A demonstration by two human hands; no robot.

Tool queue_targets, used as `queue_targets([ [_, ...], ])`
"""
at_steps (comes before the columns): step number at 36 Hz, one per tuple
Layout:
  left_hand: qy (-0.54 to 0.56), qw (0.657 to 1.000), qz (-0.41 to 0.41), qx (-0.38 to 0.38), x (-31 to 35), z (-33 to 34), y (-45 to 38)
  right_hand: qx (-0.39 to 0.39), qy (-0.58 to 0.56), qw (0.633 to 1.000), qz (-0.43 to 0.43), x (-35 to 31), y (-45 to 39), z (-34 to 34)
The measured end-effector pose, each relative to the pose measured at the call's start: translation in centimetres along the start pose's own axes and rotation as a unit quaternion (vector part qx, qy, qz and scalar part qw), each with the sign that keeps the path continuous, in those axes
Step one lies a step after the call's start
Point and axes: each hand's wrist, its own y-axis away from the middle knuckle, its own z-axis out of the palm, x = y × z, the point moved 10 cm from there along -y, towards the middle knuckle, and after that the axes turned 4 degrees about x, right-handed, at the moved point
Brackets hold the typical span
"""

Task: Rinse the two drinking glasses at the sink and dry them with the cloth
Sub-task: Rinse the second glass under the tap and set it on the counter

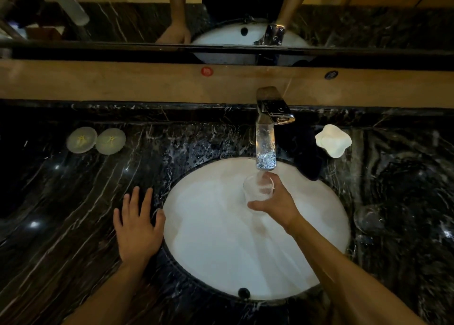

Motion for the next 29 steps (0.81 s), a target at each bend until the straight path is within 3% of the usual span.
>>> queue_targets([
  [8, 0.001, 1.000, -0.004, -0.004, 0.0, 0.0, -0.1, -0.015, 0.023, 0.999, -0.046, -2.3, -0.7, 0.3],
  [17, 0.000, 1.000, -0.004, -0.004, 0.0, -0.1, 0.0, 0.055, -0.065, 0.996, -0.010, -2.3, -1.6, -1.9],
  [25, -0.001, 1.000, -0.002, 0.000, 0.0, 0.0, 0.1, -0.086, -0.134, 0.983, 0.089, -0.3, -0.5, -0.5],
  [29, 0.000, 1.000, -0.003, 0.001, -0.2, 0.1, 0.0, -0.119, -0.150, 0.979, 0.074, -0.3, -0.5, 1.0],
])
